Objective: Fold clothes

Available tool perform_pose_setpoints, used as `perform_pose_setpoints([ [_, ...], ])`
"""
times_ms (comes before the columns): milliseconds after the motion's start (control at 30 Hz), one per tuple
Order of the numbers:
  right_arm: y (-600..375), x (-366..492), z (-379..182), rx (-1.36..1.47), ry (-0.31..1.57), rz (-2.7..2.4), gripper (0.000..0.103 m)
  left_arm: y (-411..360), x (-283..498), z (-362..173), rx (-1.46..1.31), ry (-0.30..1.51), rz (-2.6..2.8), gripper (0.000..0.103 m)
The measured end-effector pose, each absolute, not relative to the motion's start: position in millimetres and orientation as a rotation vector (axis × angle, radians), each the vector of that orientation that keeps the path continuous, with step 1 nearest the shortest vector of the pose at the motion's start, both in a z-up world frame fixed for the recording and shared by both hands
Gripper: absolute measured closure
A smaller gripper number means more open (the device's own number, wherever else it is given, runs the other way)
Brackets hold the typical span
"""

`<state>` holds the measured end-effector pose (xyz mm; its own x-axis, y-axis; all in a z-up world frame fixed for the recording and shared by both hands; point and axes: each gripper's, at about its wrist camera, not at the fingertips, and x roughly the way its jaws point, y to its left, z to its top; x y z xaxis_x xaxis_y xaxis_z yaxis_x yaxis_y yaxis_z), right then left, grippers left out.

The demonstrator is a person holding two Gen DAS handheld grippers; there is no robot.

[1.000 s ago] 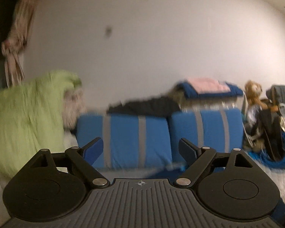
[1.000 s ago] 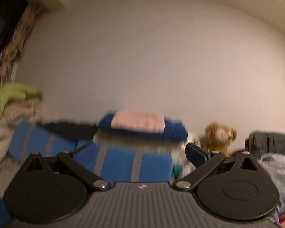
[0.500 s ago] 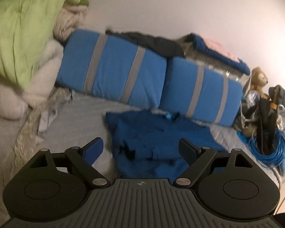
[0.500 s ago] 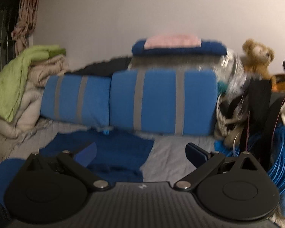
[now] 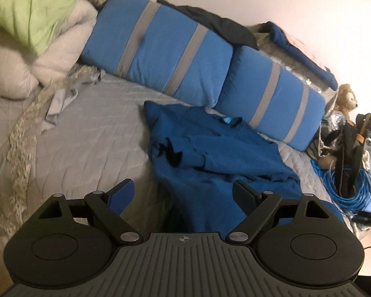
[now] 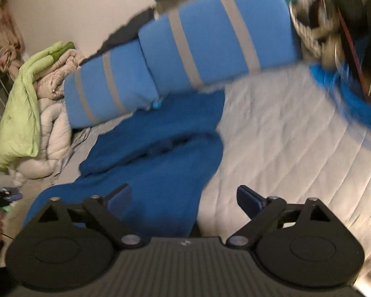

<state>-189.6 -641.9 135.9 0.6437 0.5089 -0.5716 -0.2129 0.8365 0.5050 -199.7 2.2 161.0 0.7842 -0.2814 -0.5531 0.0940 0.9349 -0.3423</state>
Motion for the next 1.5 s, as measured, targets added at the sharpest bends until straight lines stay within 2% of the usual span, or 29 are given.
perform_pose_setpoints([
  [200, -635.4, -194.6, 105.5, 0.54, 0.878, 0.479, 0.028, 3.5, -199.1, 152.7, -0.32, 0.666, -0.199, 0.016],
  [400, -630.9, -204.0, 86.2, 0.658, 0.942, 0.51, 0.049, 4.3, -200.0, 146.6, -0.333, 0.677, -0.198, 0.016],
  [467, -632.3, -207.0, 84.2, 0.719, 0.941, 0.528, 0.066, 5.1, -200.6, 145.7, -0.338, 0.678, -0.198, 0.016],
  [500, -632.7, -208.4, 84.8, 0.732, 0.938, 0.534, 0.069, 5.7, -201.1, 145.6, -0.342, 0.677, -0.199, 0.016],
  [567, -632.2, -211.9, 88.6, 0.729, 0.929, 0.545, 0.084, 7.2, -202.3, 145.5, -0.35, 0.676, -0.201, 0.016],
  [667, -633.7, -216.0, 96.1, 0.736, 0.913, 0.557, 0.094, 10.2, -204.4, 143.5, -0.37, 0.677, -0.203, 0.016],
  [967, -628.2, -223.1, 131.9, 0.69, 0.821, 0.522, 0.097, 22.1, -209.8, 131.3, -0.508, 0.7, -0.238, 0.017],
  [1300, -632.5, -216.9, 111.9, 0.652, 0.867, 0.484, 0.096, 33.5, -214.0, 112.0, -0.644, 0.743, -0.278, 0.017],
  [1433, -630.2, -214.8, 107.8, 0.636, 0.885, 0.484, 0.089, 38.6, -213.5, 96.6, -0.775, 0.766, -0.348, 0.017],
  [1500, -630.0, -213.8, 106.0, 0.639, 0.89, 0.489, 0.082, 39.1, -214.3, 90.2, -0.819, 0.773, -0.369, 0.019],
])
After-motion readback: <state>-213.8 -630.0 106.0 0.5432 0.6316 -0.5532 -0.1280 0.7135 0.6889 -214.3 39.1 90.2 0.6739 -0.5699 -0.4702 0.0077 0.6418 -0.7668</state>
